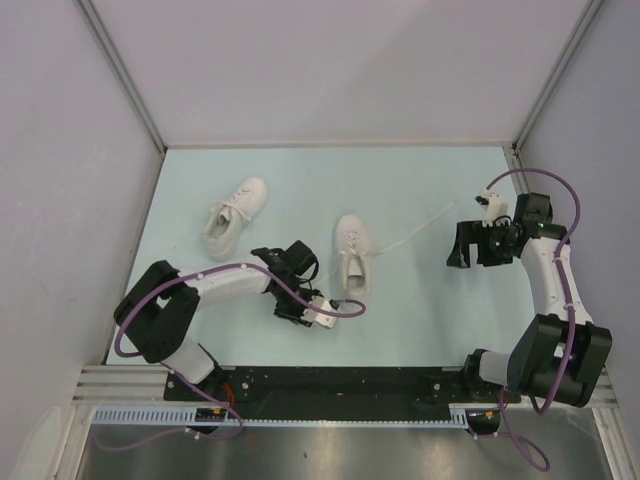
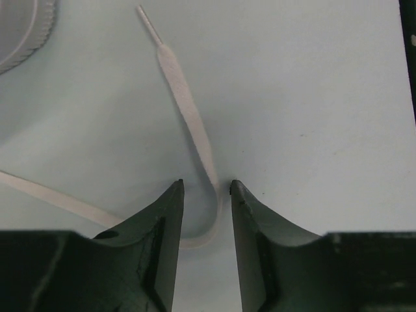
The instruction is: Tie the shoes
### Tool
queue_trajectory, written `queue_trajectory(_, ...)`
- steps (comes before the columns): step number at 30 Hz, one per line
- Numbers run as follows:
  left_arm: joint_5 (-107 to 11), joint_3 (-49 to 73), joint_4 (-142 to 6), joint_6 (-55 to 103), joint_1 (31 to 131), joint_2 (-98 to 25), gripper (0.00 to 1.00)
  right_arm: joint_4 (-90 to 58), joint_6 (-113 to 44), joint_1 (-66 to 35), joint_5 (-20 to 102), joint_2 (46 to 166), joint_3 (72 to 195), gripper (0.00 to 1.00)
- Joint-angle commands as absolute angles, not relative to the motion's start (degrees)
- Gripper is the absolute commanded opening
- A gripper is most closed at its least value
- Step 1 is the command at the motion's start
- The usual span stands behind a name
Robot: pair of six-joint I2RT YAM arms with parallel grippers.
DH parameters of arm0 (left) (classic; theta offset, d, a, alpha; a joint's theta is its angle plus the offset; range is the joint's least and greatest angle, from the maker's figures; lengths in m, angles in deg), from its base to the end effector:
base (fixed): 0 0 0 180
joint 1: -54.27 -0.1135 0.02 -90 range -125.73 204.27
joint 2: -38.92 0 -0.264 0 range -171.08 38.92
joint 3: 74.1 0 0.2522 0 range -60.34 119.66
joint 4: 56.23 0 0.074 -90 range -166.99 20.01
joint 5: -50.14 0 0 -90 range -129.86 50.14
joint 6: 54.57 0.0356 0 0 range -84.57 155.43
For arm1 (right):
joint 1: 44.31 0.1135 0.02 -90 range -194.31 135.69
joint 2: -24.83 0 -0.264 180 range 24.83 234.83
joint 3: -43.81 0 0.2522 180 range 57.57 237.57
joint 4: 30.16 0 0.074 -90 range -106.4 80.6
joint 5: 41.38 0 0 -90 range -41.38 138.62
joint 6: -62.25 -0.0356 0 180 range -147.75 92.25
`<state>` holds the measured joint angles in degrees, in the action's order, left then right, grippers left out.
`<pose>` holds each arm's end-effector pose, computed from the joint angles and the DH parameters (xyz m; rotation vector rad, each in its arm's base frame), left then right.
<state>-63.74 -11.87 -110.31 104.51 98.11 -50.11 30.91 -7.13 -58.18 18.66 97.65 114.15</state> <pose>0.1758 -0.1888 0.1585 2.4006 1.5337 -0.5381 0.2379 -0.0404 0.2609 -0.3058 2.5006 0.4673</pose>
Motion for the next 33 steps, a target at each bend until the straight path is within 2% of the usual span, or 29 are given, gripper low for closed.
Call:
queue_trajectory(1,-61.92,-13.22,-110.78,110.66,98.75,-51.52,0.38,30.01,-8.58,-58.64,19.53,95.94,113.91,1.00)
queue_trajectory(3,-61.39,-13.93,-110.51,111.10,98.75,-50.91,0.31,27.47,-11.74,-58.47,19.88,95.76,113.03,1.00)
queue_trajectory(4,-61.48,-13.84,-110.43,110.58,98.75,-50.47,0.19,26.33,-13.06,-58.38,20.31,95.67,112.86,1.00)
queue_trajectory(5,-61.83,-13.15,-110.69,109.01,98.49,-48.90,0.14,23.53,-17.25,-58.12,22.32,95.50,112.42,1.00)
queue_trajectory(6,-62.53,-12.62,-110.95,108.21,98.22,-47.84,0.04,21.76,-19.64,-57.07,24.43,95.50,112.24,1.00)
queue_trajectory(7,-64.19,-12.09,-110.95,107.25,97.87,-46.17,0.00,20.00,-22.62,-56.54,27.15,95.50,112.06,1.00)
queue_trajectory(8,-65.59,-10.60,-110.60,104.02,96.82,-44.68,0.00,17.11,-26.04,-55.75,31.70,95.85,112.06,1.00)
queue_trajectory(14,-73.86,-1.91,-104.19,82.23,86.20,-34.92,0.00,7.79,-32.58,-49.77,41.22,99.27,112.24,1.00)
queue_trajectory(22,-70.28,1.19,-97.70,70.69,81.88,-27.62,0.00,-3.03,-39.78,-40.28,54.76,109.90,116.98,0.99)
queue_trajectory(27,-69.65,2.59,-93.11,61.54,79.50,-27.78,0.00,-4.80,-42.95,-38.69,59.08,121.04,123.48,0.90)
queue_trajectory(28,-70.00,3.12,-92.94,59.79,79.41,-28.22,0.00,-4.36,-43.56,-38.69,59.16,122.38,124.18,0.86)
queue_trajectory(33,-72.37,5.05,-91.09,55.47,79.41,-30.77,0.00,-5.32,-45.06,-37.90,58.11,128.36,127.17,0.79)
